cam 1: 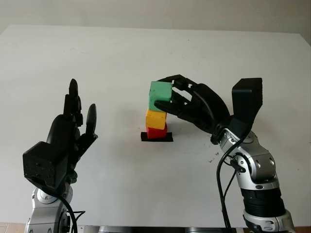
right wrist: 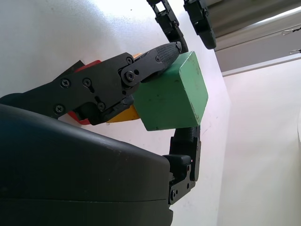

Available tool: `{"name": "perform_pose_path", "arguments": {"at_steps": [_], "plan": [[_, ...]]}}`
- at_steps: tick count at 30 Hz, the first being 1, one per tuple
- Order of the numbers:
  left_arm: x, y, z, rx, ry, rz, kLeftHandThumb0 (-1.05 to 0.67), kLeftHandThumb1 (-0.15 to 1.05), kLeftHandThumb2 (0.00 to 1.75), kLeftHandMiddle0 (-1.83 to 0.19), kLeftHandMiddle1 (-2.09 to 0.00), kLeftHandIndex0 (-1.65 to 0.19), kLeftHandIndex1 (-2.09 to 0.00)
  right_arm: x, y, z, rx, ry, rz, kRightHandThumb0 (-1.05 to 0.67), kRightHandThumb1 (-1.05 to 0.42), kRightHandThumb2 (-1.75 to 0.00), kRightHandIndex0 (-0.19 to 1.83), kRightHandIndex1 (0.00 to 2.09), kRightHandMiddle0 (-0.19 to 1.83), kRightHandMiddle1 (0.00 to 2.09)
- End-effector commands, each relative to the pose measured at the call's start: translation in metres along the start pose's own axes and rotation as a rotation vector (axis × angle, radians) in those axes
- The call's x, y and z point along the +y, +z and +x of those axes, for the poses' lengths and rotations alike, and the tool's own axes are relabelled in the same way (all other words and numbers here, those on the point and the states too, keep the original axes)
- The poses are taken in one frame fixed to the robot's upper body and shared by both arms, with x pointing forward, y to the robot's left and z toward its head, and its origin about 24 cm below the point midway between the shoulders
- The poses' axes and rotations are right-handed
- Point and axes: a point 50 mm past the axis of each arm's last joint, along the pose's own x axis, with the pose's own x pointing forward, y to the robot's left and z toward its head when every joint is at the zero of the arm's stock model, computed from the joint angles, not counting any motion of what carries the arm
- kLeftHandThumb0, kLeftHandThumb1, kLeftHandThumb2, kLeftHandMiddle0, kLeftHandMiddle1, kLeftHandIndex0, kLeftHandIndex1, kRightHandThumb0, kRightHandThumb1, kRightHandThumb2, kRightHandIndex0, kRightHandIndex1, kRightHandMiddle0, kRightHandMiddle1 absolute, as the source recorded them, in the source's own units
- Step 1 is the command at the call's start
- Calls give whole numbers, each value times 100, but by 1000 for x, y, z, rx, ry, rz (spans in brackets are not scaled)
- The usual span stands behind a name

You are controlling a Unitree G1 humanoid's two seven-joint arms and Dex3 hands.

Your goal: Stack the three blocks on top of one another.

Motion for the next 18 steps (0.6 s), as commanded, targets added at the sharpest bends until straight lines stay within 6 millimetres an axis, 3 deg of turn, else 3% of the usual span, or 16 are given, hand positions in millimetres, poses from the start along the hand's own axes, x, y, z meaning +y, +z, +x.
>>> {"name": "perform_pose_path", "arguments": {"at_steps": [1,18], "plan": [[0,2,-2,-13,4,7,-67,105,68,17,-6,17,-6,0,3,-1,-22,0,-26,-40,-93,-5,17,5,29,155],[0,2,-2,-7,7,7,-68,105,67,17,-6,16,-6,0,1,0,-46,14,-93,-39,-92,-5,17,5,29,159]]}}
